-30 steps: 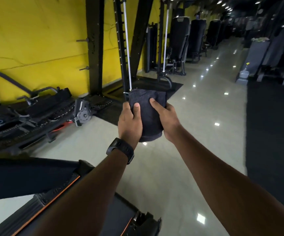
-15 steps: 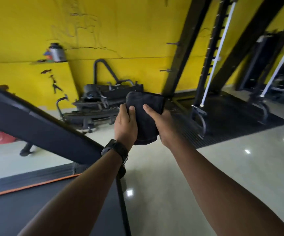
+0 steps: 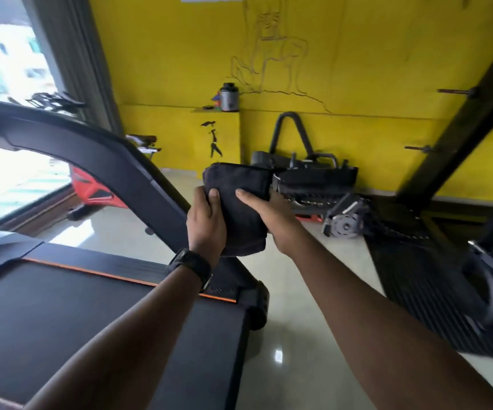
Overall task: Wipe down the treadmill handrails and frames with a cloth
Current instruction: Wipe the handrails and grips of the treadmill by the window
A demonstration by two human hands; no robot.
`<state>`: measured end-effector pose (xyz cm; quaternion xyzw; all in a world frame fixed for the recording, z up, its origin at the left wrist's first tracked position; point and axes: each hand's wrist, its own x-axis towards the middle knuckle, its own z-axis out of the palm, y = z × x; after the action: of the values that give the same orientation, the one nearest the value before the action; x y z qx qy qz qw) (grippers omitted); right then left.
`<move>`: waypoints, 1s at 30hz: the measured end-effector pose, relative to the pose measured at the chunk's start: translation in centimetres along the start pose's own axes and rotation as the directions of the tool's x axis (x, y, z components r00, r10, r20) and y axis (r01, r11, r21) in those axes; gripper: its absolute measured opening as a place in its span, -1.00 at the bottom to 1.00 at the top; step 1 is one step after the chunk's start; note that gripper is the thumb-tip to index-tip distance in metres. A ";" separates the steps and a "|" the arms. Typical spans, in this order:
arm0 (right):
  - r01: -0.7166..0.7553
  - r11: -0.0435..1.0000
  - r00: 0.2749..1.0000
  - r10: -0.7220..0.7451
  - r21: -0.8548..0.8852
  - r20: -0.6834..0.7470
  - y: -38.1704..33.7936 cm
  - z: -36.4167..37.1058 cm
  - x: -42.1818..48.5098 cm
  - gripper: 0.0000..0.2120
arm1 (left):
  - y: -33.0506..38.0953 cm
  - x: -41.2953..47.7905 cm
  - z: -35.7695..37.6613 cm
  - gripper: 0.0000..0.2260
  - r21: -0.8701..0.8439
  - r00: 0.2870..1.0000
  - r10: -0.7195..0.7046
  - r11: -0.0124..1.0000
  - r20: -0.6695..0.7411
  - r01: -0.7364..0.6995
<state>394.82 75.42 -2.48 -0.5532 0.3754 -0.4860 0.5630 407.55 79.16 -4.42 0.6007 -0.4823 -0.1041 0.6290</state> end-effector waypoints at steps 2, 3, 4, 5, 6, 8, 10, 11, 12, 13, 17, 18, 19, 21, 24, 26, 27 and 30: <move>0.041 0.999 0.998 -0.041 -0.009 0.049 0.2 0.4 3.1 -0.72 | -0.8 1.9 0.7 -0.80 0.001 0.998 -0.012 1.000 -0.056 0.012; 0.048 0.999 0.997 -0.047 -0.007 0.065 0.5 0.8 4.5 -0.72 | -1.3 2.7 0.9 -0.80 0.011 0.996 -0.016 1.000 -0.083 0.017; 0.059 0.998 0.995 -0.059 -0.004 0.083 0.8 1.4 6.0 -0.71 | -1.8 3.6 0.9 -0.80 0.022 0.994 -0.027 0.999 -0.108 0.030; 0.068 0.998 0.993 -0.068 0.004 0.101 1.1 2.2 7.6 -0.70 | -2.3 4.7 0.9 -0.80 0.026 0.991 -0.044 0.999 -0.130 0.048; 0.070 0.997 0.991 -0.071 0.011 0.118 1.3 3.1 9.1 -0.70 | -2.8 5.9 0.8 -0.81 0.031 0.986 -0.060 0.997 -0.155 0.065; 0.052 0.997 0.982 -0.060 0.048 0.180 1.4 5.3 11.9 -0.75 | -3.8 8.1 0.0 -0.83 0.034 0.972 -0.077 0.996 -0.221 0.087; 0.011 0.994 0.958 -0.041 0.107 0.282 1.7 7.8 14.3 -0.78 | -5.1 10.1 -1.2 -0.84 0.027 0.956 -0.094 0.994 -0.278 0.106; -0.021 0.991 0.944 -0.023 0.131 0.328 1.9 9.2 15.6 -0.75 | -5.7 11.1 -1.8 -0.84 0.034 0.947 -0.097 0.993 -0.306 0.113; -0.052 0.988 0.926 -0.008 0.148 0.378 2.0 10.5 17.0 -0.69 | -6.3 12.1 -2.4 -0.83 0.048 0.938 -0.091 0.992 -0.336 0.113; -0.081 0.984 0.902 0.004 0.160 0.431 2.2 11.8 18.4 -0.65 | -6.9 13.3 -2.9 -0.82 0.063 0.927 -0.084 0.991 -0.366 0.115; -0.106 0.983 0.797 -0.005 0.148 0.604 3.0 16.3 23.6 -0.72 | -9.0 17.5 -4.5 -0.78 0.158 0.865 -0.057 0.975 -0.498 0.155; -0.112 0.983 0.765 -0.009 0.145 0.644 3.1 17.2 24.7 -0.74 | -9.6 18.5 -4.9 -0.77 0.170 0.845 -0.047 0.972 -0.533 0.162; -0.130 0.981 0.731 -0.003 0.144 0.682 3.2 18.1 25.8 -0.75 | -10.1 19.4 -5.2 -0.76 0.181 0.825 -0.046 0.967 -0.563 0.177; -0.206 0.969 0.667 0.036 0.138 0.744 3.1 19.8 27.8 -0.74 | -10.8 20.9 -5.7 -0.76 0.195 0.791 -0.060 0.955 -0.609 0.223; -0.303 0.948 0.557 0.090 0.101 0.826 3.0 22.7 30.3 -0.65 | -11.5 22.8 -6.8 -0.79 0.233 0.754 -0.035 0.941 -0.656 0.246; -0.316 0.946 0.503 0.104 0.071 0.858 3.2 25.0 31.8 -0.65 | -12.2 24.3 -8.0 -0.78 0.232 0.726 -0.040 0.934 -0.686 0.271; -0.323 0.944 0.482 0.104 0.066 0.870 3.4 26.1 32.4 -0.66 | -12.5 25.0 -8.7 -0.77 0.229 0.713 -0.045 0.931 -0.700 0.283; -0.342 0.937 0.439 0.093 0.070 0.894 4.2 29.5 34.0 -0.66 | -13.7 27.1 -10.9 -0.77 0.246 0.684 -0.042 0.915 -0.728 0.318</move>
<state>432.06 49.99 0.46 -0.5973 0.0389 -0.0964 0.7952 435.57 63.49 -1.02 0.7419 -0.1509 0.1610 0.6332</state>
